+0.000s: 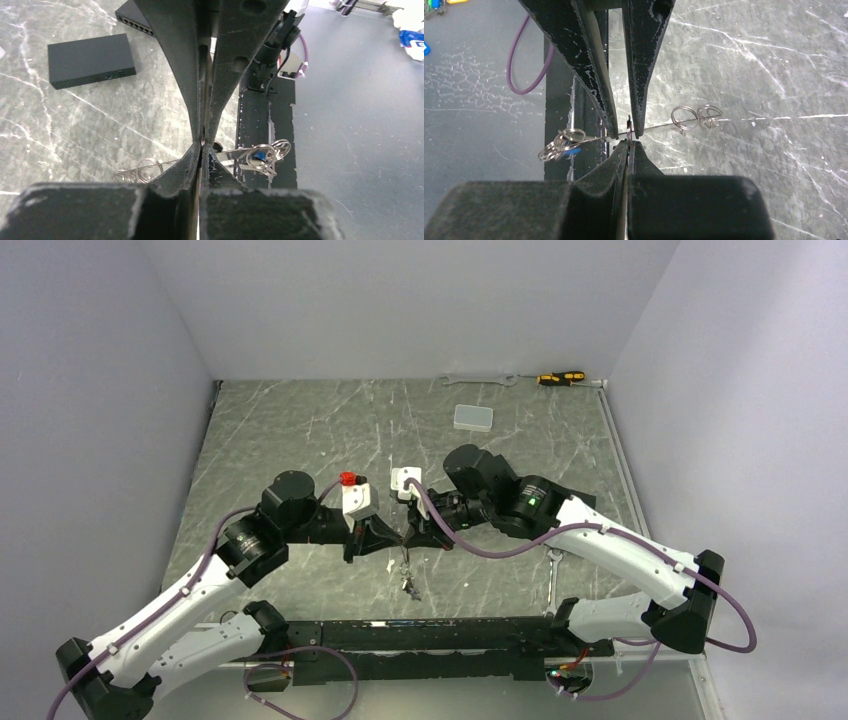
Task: Put the keys on the keyring
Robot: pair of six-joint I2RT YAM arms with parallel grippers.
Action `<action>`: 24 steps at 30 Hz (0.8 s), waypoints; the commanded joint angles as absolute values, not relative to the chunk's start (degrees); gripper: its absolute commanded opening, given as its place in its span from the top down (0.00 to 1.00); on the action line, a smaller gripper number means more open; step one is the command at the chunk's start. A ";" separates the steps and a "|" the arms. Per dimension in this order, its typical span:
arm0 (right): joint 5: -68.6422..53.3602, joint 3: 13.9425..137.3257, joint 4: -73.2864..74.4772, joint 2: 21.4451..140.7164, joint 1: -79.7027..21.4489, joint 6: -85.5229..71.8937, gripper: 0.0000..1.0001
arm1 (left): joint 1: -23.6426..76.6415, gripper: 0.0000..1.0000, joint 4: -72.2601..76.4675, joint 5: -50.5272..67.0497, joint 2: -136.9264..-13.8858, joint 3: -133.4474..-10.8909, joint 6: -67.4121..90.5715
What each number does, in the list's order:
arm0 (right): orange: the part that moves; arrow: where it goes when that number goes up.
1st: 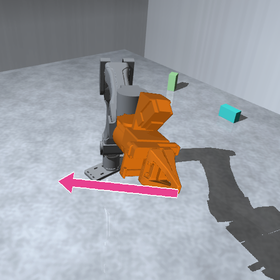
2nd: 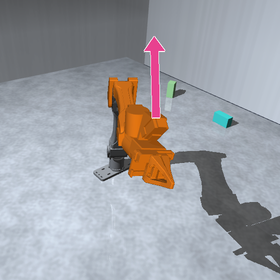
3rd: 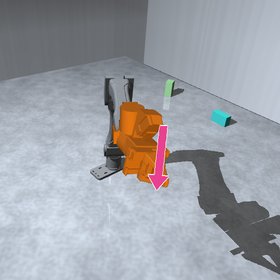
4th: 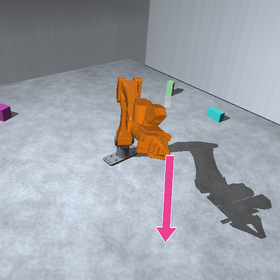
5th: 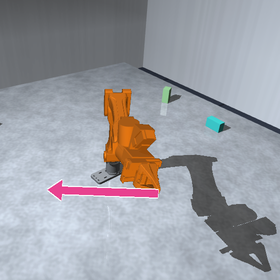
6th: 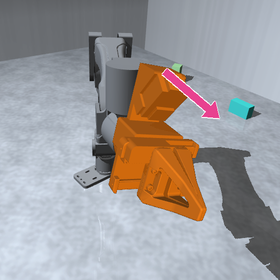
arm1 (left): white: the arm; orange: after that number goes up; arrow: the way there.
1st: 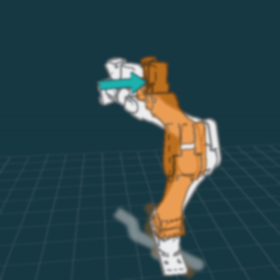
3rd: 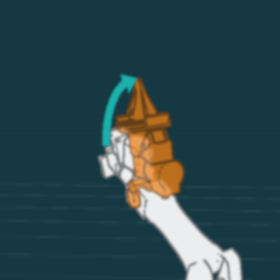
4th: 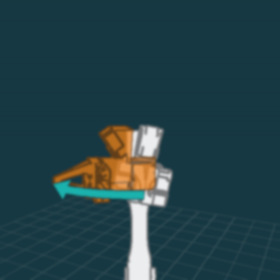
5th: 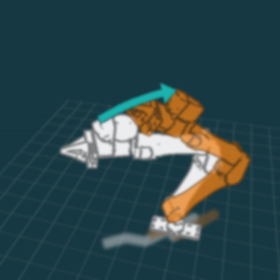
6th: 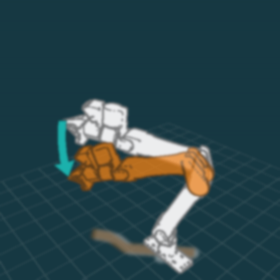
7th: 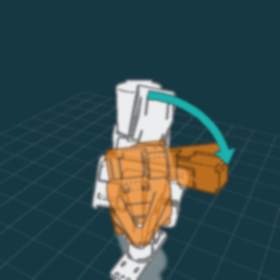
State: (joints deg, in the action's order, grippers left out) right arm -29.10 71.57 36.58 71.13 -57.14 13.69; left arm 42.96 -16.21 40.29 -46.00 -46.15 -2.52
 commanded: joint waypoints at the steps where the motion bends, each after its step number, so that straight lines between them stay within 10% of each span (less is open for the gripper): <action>1: -30.97 73.04 33.40 69.60 -56.98 13.18 1.00 | 43.06 1.00 -15.97 42.01 -47.00 -47.57 -3.65; 7: -29.72 71.91 31.16 69.21 -56.96 12.17 0.99 | 43.02 1.00 -14.60 42.09 -46.92 -48.45 -3.19; 12: -24.13 68.06 23.16 65.23 -56.38 8.96 0.57 | 43.04 1.00 -9.33 40.36 -43.75 -47.20 -1.40; 24: -33.04 55.51 1.74 53.27 -49.94 0.51 0.53 | 43.01 1.00 1.34 39.01 -38.49 -44.04 3.54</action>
State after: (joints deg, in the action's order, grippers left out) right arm -27.64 57.34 12.71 54.72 -50.57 4.27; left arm 42.94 -6.92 39.92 -40.16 -44.62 0.89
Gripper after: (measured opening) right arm 0.466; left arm 0.011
